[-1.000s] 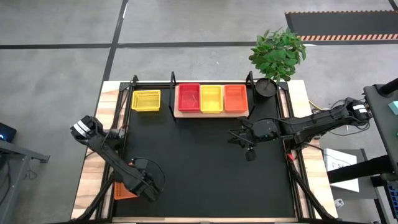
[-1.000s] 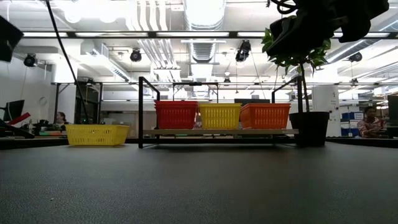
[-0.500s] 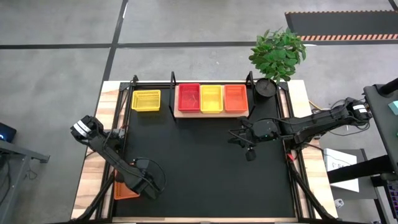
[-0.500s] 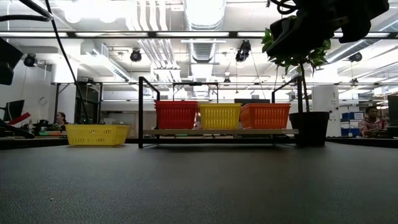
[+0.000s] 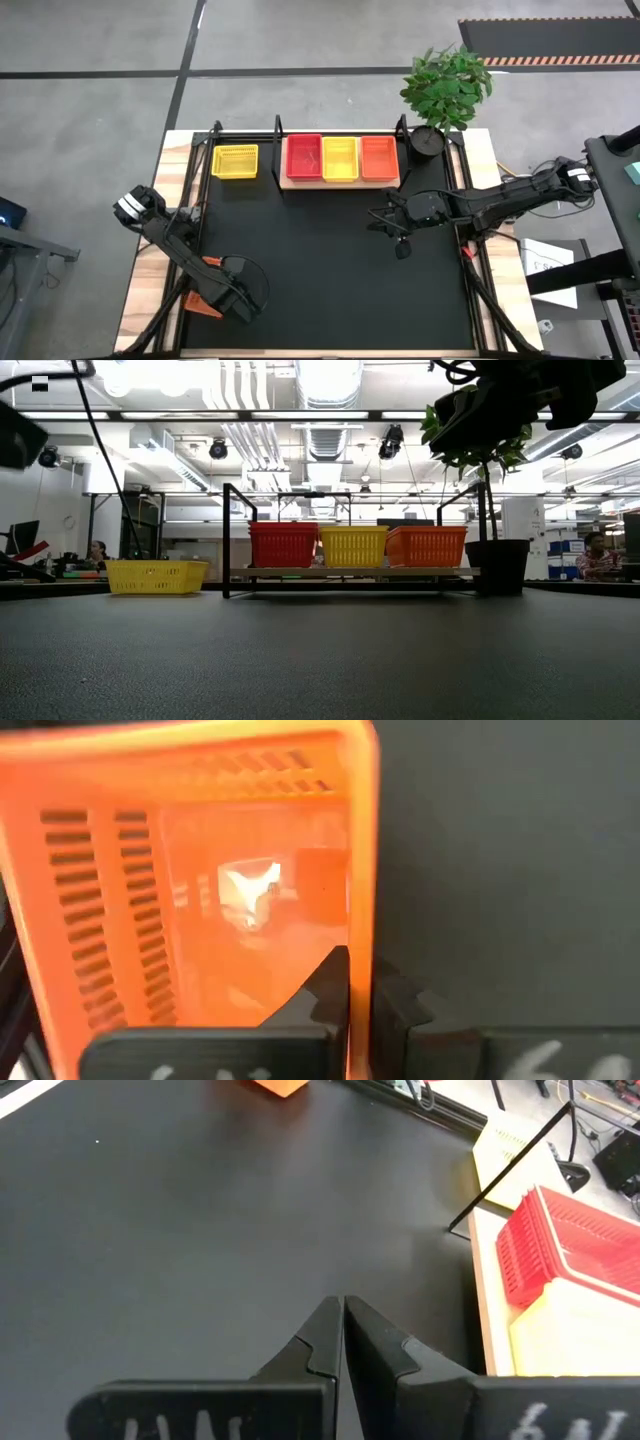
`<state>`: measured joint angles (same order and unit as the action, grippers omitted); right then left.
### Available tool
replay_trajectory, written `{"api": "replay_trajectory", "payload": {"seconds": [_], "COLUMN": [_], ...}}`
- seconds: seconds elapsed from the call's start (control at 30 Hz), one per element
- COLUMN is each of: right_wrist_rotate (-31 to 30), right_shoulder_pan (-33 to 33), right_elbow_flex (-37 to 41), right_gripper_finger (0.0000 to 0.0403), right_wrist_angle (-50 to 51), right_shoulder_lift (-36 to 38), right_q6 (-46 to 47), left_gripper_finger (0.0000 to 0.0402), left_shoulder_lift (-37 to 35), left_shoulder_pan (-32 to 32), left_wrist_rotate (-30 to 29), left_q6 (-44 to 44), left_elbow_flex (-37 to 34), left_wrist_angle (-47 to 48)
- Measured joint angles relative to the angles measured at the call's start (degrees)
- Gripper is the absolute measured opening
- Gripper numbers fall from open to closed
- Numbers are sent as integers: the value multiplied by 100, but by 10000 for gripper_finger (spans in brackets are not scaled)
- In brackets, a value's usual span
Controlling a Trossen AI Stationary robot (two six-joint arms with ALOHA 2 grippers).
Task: Stack baskets on shelf by color
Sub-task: Stack the orange bin on top of the orange bin on the shelf
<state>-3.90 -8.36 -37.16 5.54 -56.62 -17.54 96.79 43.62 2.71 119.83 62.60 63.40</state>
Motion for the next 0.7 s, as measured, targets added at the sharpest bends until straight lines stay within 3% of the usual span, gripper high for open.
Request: {"api": "replay_trajectory", "payload": {"seconds": [0.13,0.27,0.47,0.7], "right_wrist_rotate": [-2,6,596,1481], "right_shoulder_pan": [0,1,4,4], "right_elbow_flex": [1,1,-133,-296], "right_gripper_finger": [9,12,42,99], "right_wrist_angle": [-2,-27,-53,-283], "right_shoulder_lift": [0,0,-4,-15], "right_q6": [177,255,278,316], "left_gripper_finger": [1,0,0,0], "left_shoulder_lift": [-33,-35,-36,-37], "left_shoulder_pan": [0,-5,-93,-406], "left_wrist_rotate": [-378,-1032,-2315,-3002], "left_q6": [-430,-1469,-3296,-6115], "left_elbow_flex": [315,770,1412,1635], "left_wrist_angle": [2,-36,-324,-1780]}}
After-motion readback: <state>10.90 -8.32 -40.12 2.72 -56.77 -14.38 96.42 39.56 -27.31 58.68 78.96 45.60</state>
